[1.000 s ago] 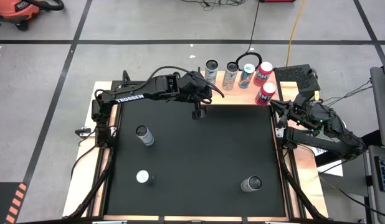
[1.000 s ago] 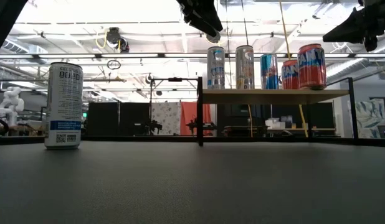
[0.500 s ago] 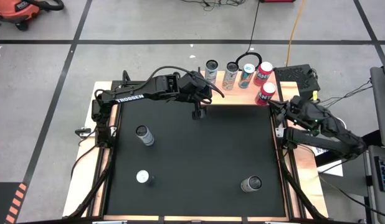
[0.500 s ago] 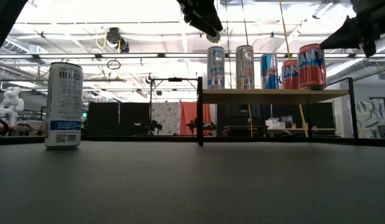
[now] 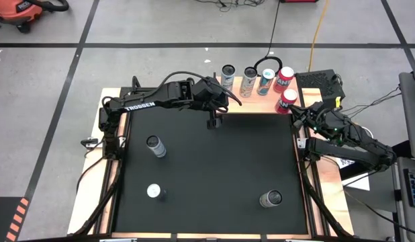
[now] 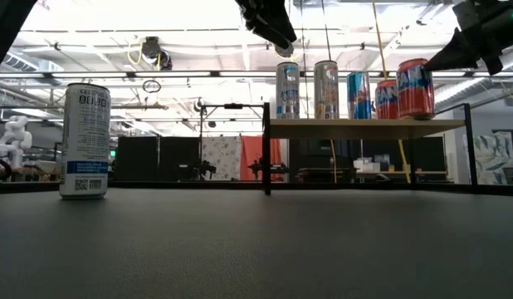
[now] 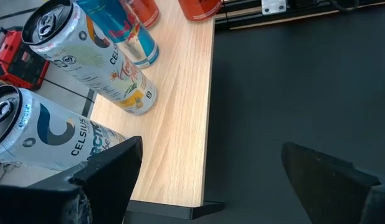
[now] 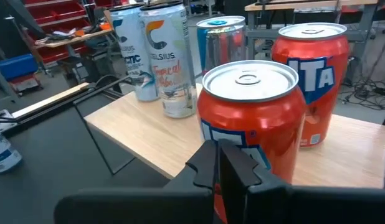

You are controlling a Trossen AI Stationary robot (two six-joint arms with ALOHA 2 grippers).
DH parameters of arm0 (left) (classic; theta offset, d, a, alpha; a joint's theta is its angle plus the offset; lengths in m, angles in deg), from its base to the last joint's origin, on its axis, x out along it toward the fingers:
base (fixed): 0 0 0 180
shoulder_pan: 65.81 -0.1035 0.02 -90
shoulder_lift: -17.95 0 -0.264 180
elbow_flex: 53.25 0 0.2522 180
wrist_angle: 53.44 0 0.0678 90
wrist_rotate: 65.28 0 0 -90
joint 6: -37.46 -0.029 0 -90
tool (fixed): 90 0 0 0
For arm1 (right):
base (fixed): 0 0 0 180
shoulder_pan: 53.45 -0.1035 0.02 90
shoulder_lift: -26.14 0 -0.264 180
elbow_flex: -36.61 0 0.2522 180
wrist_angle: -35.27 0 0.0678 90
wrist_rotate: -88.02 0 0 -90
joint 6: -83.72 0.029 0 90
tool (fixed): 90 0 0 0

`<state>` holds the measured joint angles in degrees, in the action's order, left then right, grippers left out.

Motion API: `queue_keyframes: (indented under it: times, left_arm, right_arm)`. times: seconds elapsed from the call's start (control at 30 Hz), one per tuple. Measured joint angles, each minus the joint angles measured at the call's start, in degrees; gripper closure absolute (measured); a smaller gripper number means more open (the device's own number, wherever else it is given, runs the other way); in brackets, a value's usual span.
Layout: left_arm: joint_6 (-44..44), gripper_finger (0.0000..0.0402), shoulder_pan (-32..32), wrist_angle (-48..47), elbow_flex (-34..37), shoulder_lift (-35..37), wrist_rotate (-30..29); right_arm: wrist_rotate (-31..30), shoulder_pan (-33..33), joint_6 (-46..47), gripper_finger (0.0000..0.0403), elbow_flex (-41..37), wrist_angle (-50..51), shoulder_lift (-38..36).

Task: Place canned beverage on shelf
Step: Put the red soda can on the shelf aligned with the red soda can

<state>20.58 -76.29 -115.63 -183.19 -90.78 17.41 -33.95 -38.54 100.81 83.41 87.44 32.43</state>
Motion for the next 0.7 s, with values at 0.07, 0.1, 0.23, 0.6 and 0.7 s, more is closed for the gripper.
queue_keyframes:
  times: [0.07, 0.1, 0.23, 0.6, 0.7]
  left_arm:
    - [0.0, 0.0017, 0.0, 0.0, 0.0, 0.0, 0.0]
    - [0.0, 0.0017, 0.0, 0.0, 0.0, 0.0, 0.0]
    - [0.0, 0.0017, 0.0, 0.0, 0.0, 0.0, 0.0]
    - [0.0, 0.0017, 0.0, 0.1, 0.0, 0.0, 0.0]
    - [0.0, 0.0017, 0.0, 0.2, 0.0, 0.0, 0.0]
  right_arm:
    - [-1.3, 0.0, 0.0, 0.0403, 0.0, 0.1, 0.0]
    - [-1.7, 0.0, 0.0, 0.0403, 0.0, 0.0, 0.0]
    - [-2.9, 0.0, -0.1, 0.0403, 0.0, 0.0, 0.0]
    - [-5.8, 0.0, -0.2, 0.0403, 0.0, 0.0, 2.2]
    - [-6.9, 0.0, -0.4, 0.0403, 0.0, -0.3, 3.4]
